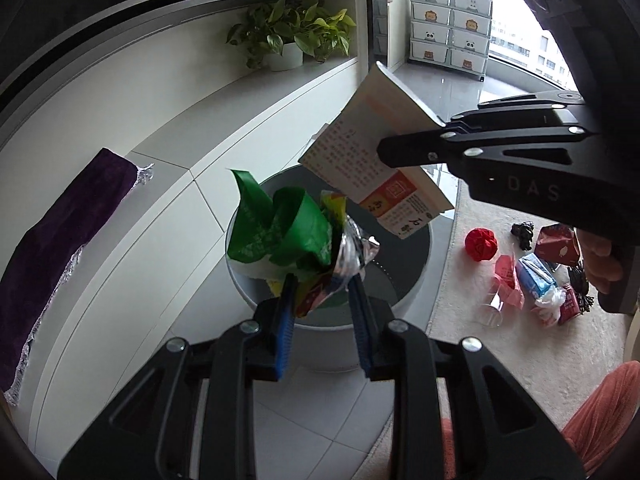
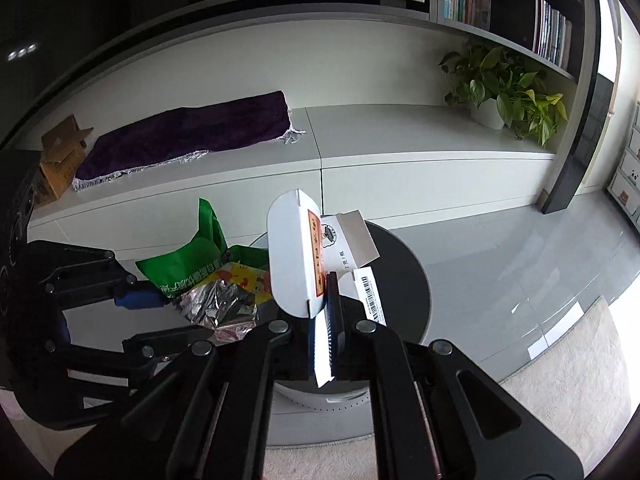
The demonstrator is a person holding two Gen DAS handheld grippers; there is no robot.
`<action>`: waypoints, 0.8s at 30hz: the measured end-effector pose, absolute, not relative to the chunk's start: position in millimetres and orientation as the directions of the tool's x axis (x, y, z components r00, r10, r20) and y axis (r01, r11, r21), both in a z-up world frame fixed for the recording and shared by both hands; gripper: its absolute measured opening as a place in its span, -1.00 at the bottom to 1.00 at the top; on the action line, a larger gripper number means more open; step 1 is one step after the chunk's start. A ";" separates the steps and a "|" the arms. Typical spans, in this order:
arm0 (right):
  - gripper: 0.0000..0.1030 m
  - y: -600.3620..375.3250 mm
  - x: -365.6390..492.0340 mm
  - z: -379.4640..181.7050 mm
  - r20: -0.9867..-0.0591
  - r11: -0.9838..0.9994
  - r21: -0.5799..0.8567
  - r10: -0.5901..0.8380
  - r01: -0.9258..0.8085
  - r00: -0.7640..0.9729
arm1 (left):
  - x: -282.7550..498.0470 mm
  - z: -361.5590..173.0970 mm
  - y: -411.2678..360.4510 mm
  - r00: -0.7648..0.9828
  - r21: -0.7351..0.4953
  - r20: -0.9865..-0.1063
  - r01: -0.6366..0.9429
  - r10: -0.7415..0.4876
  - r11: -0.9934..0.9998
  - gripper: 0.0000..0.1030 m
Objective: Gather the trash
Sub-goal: 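Carry both items over the grey bin and open both tools to drop them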
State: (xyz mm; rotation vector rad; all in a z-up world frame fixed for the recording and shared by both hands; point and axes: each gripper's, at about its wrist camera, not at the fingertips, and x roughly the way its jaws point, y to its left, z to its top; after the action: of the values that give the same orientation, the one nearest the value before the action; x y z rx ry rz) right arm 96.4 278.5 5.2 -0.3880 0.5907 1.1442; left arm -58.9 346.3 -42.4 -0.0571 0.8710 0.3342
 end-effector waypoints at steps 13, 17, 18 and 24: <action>0.04 282.3 111.8 4.1 -0.612 0.442 0.076 0.728 -0.894 0.308 | -55.9 -48.5 367.1 0.585 0.077 -0.769 -0.318 0.259 0.945 -0.44; 0.04 267.9 107.3 11.6 -0.608 0.451 0.056 0.724 -0.891 0.328 | -52.1 -44.6 363.2 0.592 0.078 -0.765 -0.308 0.255 0.948 -0.44; 0.04 264.6 105.9 12.5 -0.609 0.454 0.048 0.719 -0.890 0.334 | -50.9 -43.9 361.6 0.592 0.078 -0.765 -0.305 0.253 0.949 -0.43; 0.04 245.9 99.6 15.9 -0.607 0.467 0.029 0.711 -0.884 0.356 | -41.5 -41.3 350.1 0.589 0.114 -0.758 -0.302 0.279 0.946 0.63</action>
State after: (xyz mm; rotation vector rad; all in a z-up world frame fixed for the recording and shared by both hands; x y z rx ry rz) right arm 99.6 245.9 15.9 -0.3286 0.6013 1.0541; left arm -41.5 350.1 -41.3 -0.0277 0.8781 0.3385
